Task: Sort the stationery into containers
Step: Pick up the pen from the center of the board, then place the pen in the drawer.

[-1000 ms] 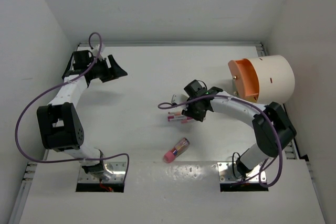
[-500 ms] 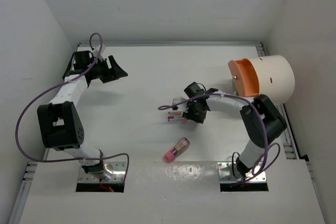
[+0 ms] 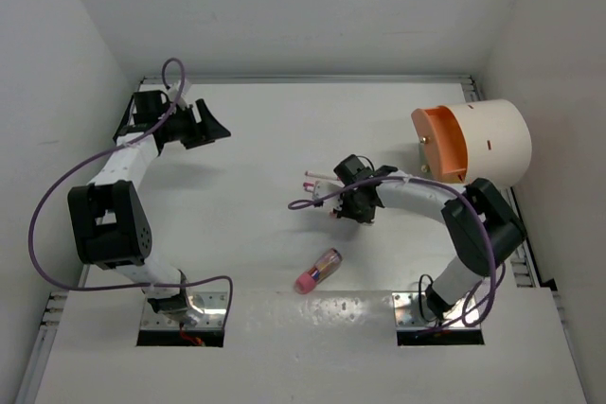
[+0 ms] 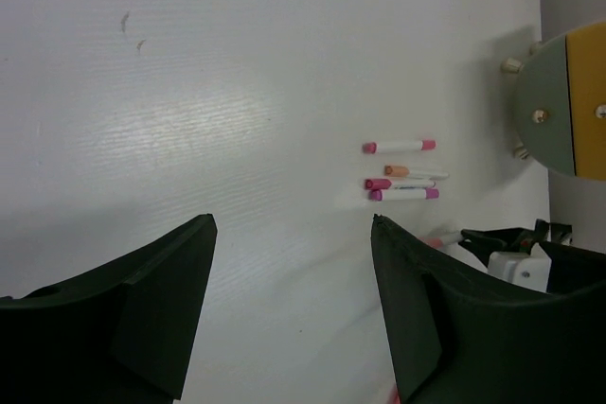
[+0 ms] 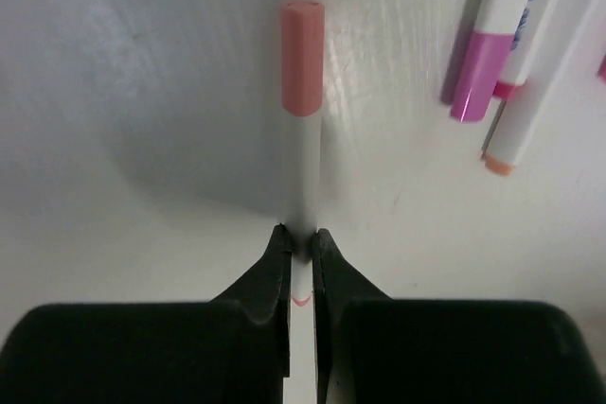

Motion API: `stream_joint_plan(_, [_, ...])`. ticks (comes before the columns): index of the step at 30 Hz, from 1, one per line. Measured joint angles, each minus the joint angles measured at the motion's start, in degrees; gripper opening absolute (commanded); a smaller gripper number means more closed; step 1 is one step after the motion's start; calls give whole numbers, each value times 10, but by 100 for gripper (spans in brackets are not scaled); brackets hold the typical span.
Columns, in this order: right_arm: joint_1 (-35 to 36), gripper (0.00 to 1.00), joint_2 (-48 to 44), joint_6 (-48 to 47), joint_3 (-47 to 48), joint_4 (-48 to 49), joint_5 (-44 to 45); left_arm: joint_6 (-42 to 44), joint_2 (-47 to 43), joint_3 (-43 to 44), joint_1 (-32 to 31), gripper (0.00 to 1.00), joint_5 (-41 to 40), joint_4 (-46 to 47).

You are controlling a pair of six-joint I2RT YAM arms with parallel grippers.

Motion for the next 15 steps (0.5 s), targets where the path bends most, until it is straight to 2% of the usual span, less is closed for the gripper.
stream_joint_plan(4, [7, 0, -71, 21, 24, -83, -13, 0, 0, 10, 0, 72, 7, 5])
stream_joint_plan(9, [-1, 0, -147, 69, 165, -174, -41, -1, 0, 10, -4, 72, 14, 14])
stream_joint_plan(12, [-38, 0, -172, 110, 261, -203, -49, 1, -1, 10, -14, 72, 13, 20])
stream_joint_plan(15, [-108, 0, -172, 155, 350, -231, -43, 16, -3, 12, -34, 72, 3, 17])
